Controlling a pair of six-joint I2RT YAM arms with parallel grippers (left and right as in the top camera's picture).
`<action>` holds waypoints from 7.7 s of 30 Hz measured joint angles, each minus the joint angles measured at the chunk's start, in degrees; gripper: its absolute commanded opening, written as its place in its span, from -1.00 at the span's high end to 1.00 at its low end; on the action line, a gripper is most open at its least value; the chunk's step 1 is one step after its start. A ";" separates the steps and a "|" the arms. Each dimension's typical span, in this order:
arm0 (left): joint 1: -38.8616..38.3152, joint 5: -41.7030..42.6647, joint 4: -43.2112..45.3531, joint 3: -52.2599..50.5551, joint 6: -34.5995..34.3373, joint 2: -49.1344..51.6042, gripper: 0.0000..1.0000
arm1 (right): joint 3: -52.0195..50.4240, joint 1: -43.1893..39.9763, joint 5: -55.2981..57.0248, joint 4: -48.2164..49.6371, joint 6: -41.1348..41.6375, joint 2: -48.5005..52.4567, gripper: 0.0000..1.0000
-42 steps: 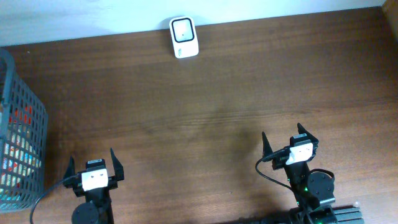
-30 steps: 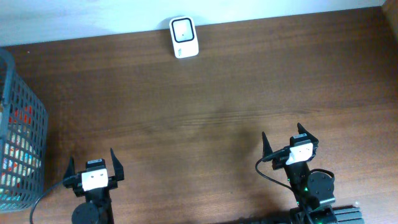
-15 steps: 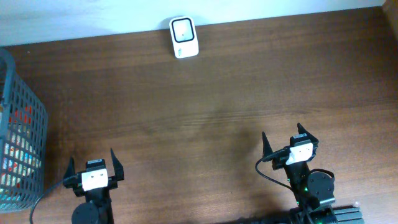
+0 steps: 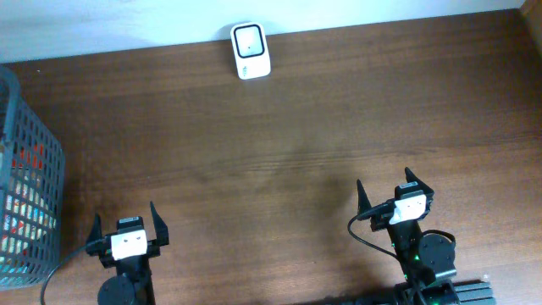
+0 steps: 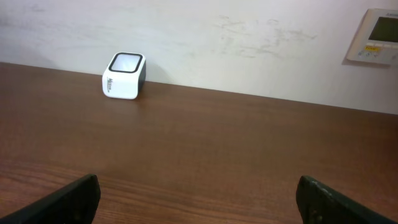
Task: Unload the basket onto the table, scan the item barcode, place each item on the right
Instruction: 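Move the left gripper toward the grey basket, then reach into the basket and grasp the snack bag with the left gripper, then lift the snack bag out and drop it on the table center, then reach into the basket and grasp the red spaghetti pack, left gripper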
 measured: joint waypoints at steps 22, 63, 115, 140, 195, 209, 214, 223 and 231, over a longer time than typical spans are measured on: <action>0.00 8.28 -11.98 40.52 -0.48 33.92 -0.98 | 0.00 -0.02 -0.02 -0.02 0.02 -0.04 -0.97; 35.76 -8.85 -61.57 104.15 -42.56 88.59 -0.98 | 0.00 -0.04 0.00 -0.02 0.04 0.00 -0.97; 38.29 -4.24 -63.54 111.95 -35.76 124.76 -0.99 | 0.00 -0.04 0.00 -0.02 0.02 0.00 -0.97; 37.77 -4.72 -85.40 146.66 -34.91 134.51 1.00 | 0.00 -0.04 0.00 -0.02 0.04 0.00 -0.97; -7.78 -8.35 -92.06 164.50 -35.10 118.51 -0.98 | 0.00 -0.04 -0.02 -0.02 0.04 0.00 -0.97; 27.04 -11.87 -87.60 147.56 -39.08 115.08 -0.98 | 0.00 -0.04 0.00 -0.02 0.02 0.00 -0.97; 32.17 -7.15 -75.34 129.04 -32.13 115.21 -1.00 | 0.00 -0.04 0.00 0.00 0.04 0.00 -0.97; 33.62 2.38 -54.25 103.56 -13.62 115.86 -1.00 | 0.00 -0.04 -0.02 -0.02 0.00 0.00 -0.97; 33.99 4.24 -42.77 92.65 -4.00 115.91 -0.99 | 0.00 -0.04 0.00 -0.02 0.02 0.00 -0.97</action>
